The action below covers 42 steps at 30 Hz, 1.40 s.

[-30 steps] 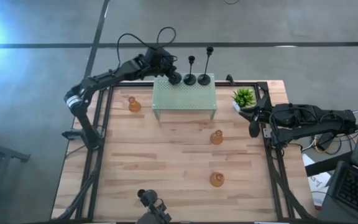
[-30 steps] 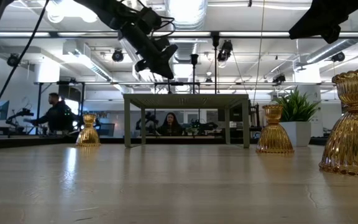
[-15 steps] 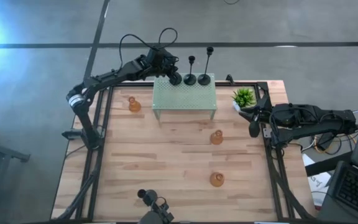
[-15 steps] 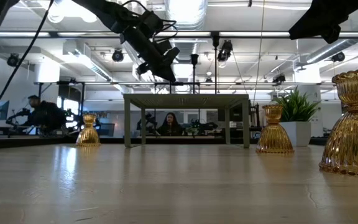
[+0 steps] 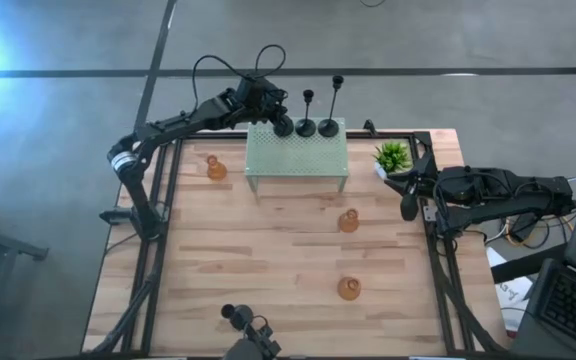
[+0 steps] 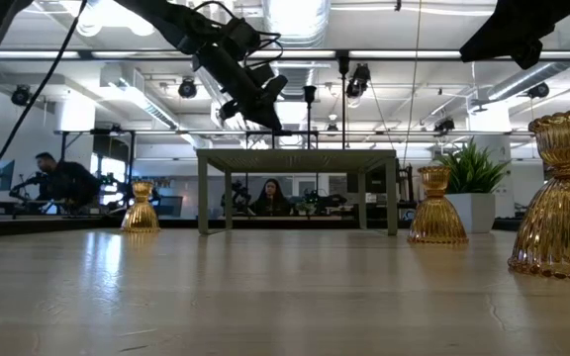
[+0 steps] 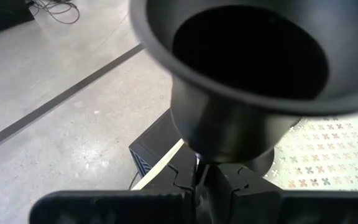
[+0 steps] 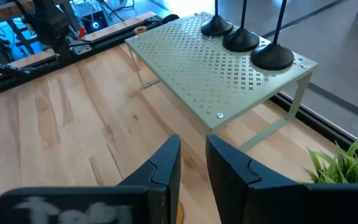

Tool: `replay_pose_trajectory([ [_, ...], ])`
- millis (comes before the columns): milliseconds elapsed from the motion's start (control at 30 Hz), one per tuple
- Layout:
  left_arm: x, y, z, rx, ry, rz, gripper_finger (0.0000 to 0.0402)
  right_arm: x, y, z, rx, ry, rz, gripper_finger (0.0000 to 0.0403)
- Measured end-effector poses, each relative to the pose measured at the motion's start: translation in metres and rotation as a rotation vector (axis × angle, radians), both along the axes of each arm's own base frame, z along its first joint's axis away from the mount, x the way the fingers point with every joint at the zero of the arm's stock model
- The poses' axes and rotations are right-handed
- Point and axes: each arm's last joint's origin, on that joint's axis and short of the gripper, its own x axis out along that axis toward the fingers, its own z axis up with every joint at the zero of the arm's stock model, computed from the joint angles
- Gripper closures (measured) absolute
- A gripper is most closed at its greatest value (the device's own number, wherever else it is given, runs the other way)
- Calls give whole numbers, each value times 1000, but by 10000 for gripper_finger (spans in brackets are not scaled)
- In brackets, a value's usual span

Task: Pick & Place candle stick holders
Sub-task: Put the top black candle holder on the shelf aligned with the other black candle holders, then put the black candle holder on the shelf aligned with the other black candle holders

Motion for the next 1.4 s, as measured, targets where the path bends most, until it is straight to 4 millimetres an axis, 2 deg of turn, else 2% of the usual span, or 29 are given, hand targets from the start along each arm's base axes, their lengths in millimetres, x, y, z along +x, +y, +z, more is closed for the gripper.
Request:
replay_pose_trajectory([
  [367, 2, 1, -3, 12, 9, -13, 385, 0, 0, 0, 0, 0, 0, 315],
  [633, 5, 3, -11, 3, 43, -25, 334, 0, 0, 0, 0, 0, 0, 307],
  [1067, 1, 0, -9, -26, 55, -45, 326, 0, 0, 0, 0, 0, 0, 329],
  [1200, 0, -1, -7, -28, 48, -55, 305, 0, 0, 0, 0, 0, 0, 335],
  [1400, -2, -2, -1, -31, 51, -52, 253, 0, 0, 0, 0, 0, 0, 327],
])
